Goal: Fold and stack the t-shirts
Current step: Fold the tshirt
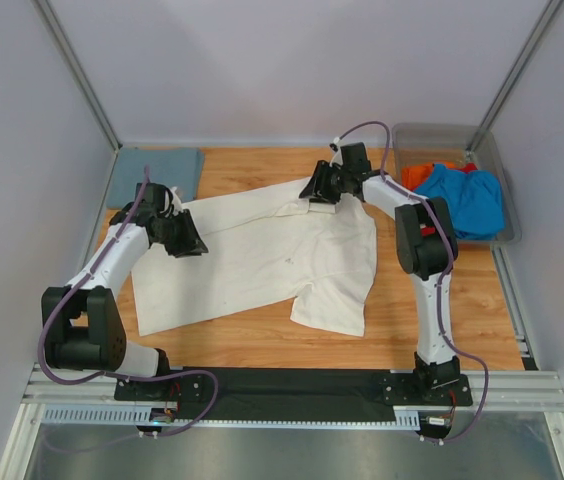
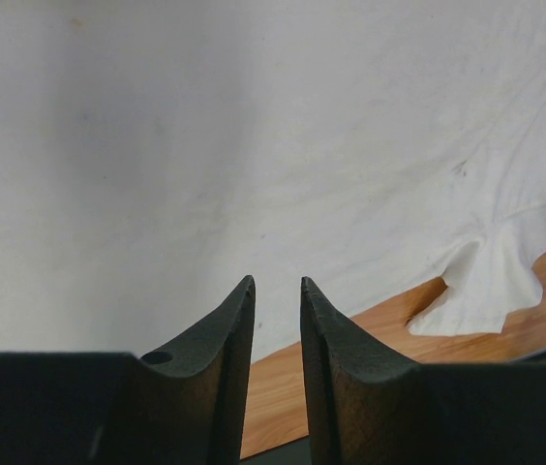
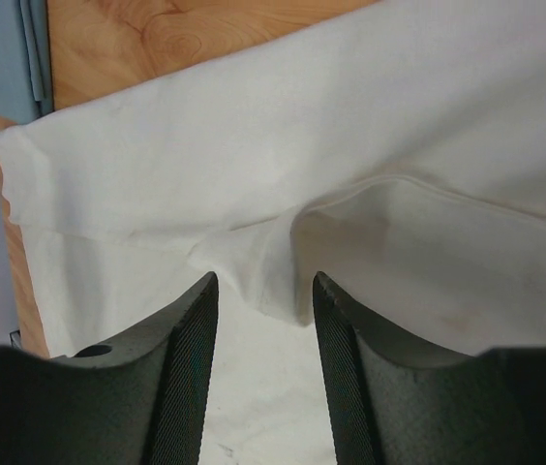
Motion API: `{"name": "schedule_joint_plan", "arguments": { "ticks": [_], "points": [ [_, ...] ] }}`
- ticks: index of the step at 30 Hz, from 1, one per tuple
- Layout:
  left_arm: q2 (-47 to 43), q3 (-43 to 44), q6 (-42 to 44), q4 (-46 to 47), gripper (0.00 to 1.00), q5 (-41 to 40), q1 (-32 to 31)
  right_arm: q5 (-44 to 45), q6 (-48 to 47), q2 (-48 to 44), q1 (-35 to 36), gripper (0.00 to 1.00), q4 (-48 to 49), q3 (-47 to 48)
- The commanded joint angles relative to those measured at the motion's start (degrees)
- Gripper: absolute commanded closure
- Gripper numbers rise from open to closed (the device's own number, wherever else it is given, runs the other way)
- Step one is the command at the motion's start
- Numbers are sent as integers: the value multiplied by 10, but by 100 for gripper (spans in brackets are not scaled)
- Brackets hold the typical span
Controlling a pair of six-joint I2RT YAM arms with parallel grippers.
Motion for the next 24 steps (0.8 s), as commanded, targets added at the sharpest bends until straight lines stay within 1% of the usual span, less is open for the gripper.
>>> {"name": "schedule_joint_plan", "arguments": {
  "ticks": [1, 4, 11, 13, 14, 15, 17, 18, 19, 21, 24],
  "points": [
    [-5, 7, 7, 0, 67, 6, 6, -15, -12, 19, 0, 55, -6, 28],
    [0, 10, 7, 0, 67, 8, 6, -32, 5, 17, 4, 58, 10, 22],
    [2, 11, 7, 2, 67, 7, 7, -58, 100, -18, 5, 64, 97, -71],
    [3, 11, 7, 2, 67, 7, 8, -67, 125, -29, 6, 69, 136, -90],
    [3, 12, 6, 3, 67, 8, 9, -68, 146, -33, 6, 71, 136, -108],
    [3, 12, 6, 4, 67, 7, 9, -70, 160, -38, 8, 75, 162, -112],
    [4, 12, 6, 6, 67, 7, 9, -77, 184, -40, 7, 82, 173, -120],
    [5, 13, 6, 7, 67, 8, 10, -76, 216, -45, 7, 89, 182, -128],
    [5, 13, 6, 7, 67, 8, 10, -76, 231, -49, 7, 93, 184, -131],
    [5, 12, 6, 8, 67, 8, 11, -79, 287, -56, 6, 98, 199, -143],
    [5, 9, 5, 13, 67, 11, 13, -82, 355, -62, 5, 100, 220, -155]
  ]
}}
